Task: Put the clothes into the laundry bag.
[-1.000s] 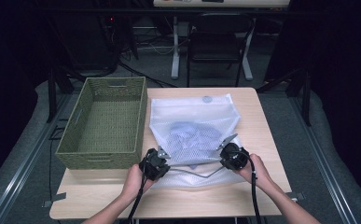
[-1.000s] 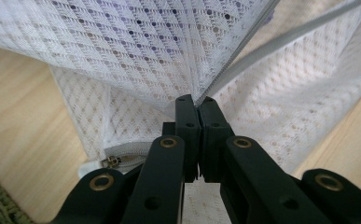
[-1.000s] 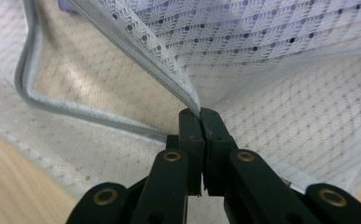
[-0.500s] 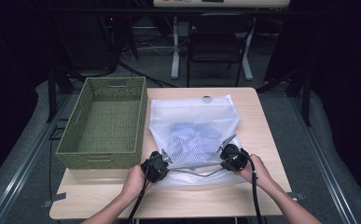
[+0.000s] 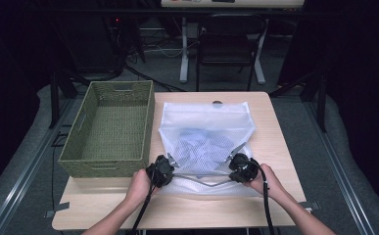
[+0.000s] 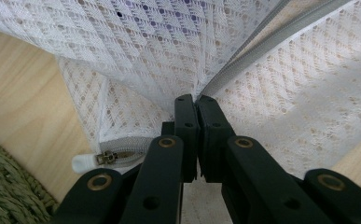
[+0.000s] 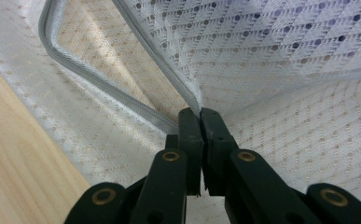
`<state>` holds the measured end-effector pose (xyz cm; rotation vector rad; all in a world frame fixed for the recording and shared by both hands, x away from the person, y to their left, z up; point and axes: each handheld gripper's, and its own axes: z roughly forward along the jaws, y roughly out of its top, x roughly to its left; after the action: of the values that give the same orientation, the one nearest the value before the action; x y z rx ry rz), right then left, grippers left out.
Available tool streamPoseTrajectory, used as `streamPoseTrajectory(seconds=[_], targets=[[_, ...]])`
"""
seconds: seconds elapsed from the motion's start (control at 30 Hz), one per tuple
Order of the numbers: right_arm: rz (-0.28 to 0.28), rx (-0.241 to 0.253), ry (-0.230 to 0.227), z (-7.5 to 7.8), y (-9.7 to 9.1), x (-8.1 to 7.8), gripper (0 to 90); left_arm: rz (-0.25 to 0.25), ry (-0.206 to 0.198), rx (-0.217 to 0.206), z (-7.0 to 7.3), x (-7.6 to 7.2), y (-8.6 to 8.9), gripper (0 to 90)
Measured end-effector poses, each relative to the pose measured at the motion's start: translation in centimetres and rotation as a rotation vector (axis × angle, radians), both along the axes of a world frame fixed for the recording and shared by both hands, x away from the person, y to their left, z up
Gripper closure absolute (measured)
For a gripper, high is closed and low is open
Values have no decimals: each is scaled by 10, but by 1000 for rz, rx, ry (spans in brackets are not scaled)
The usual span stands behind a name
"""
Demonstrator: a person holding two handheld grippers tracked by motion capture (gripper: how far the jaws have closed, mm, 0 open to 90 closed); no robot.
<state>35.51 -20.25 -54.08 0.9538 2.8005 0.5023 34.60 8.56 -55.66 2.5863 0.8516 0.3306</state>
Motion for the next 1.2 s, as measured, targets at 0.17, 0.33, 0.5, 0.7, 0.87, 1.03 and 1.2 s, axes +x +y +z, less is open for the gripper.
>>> streamPoseTrajectory(seconds=[0.17, 0.33, 0.5, 0.7, 0.87, 1.03, 1.2], targets=[[7, 25, 8, 5, -3, -1, 789, -15, 20, 9, 2, 1, 2, 827], [10, 39, 12, 10, -8, -1, 690, -39, 18, 9, 6, -1, 2, 742], [13, 57, 29, 16, -12, 0, 585, -31, 27, -30, 10, -3, 3, 641], [17, 97, 41, 21, -16, 1, 461, -14, 27, -85, 24, -8, -1, 398], [-3, 150, 28, 31, -19, 1, 312, -20, 17, -125, 35, -12, -1, 264], [-29, 161, 14, 39, -19, 0, 167, 6, 17, -155, 44, -16, 8, 195], [-59, 166, -12, 49, -26, 2, 95, 35, 13, -181, 53, -24, 24, 160]])
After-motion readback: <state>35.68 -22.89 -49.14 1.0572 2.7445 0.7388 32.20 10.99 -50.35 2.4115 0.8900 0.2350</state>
